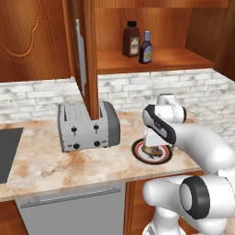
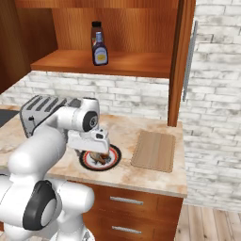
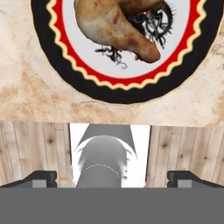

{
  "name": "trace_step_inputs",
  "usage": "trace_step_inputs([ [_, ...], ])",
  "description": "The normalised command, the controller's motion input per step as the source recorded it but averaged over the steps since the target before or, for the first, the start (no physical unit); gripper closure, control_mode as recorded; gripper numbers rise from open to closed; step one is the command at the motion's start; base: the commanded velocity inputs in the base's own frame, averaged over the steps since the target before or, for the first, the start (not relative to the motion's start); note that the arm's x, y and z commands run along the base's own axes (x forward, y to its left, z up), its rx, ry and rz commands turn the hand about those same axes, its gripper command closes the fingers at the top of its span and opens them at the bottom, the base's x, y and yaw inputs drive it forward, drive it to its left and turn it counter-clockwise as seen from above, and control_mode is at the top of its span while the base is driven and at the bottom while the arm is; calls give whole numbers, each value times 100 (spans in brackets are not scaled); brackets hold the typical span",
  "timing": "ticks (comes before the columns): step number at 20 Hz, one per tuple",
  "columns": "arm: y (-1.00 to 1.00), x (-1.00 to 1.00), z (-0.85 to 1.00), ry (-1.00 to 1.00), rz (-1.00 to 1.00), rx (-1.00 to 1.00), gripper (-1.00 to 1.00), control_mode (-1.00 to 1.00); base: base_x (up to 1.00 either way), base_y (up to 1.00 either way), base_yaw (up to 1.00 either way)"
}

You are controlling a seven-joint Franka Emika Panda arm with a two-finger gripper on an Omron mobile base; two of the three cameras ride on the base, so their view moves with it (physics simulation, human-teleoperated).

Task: Pick the chicken drumstick from the plate and place it on the cutting board. Then pick the condiment bottle from the cabinet and place it next to the cutting board.

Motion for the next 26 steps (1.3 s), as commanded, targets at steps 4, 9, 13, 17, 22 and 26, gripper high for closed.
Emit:
trace_step_inputs([
  [4,-5,0,-22,-6,0,0,-100,-100,0,0,0],
  [9,-1,0,-25,-10,0,0,-100,-100,0,0,0],
  [13,0,0,-22,-13,0,0,-100,-100,0,0,0],
  [17,0,5,-9,-7,0,0,-100,-100,0,0,0],
  [22,0,17,0,0,0,0,-100,-100,0,0,0],
  [26,0,29,0,4,0,0,-100,-100,0,0,0],
])
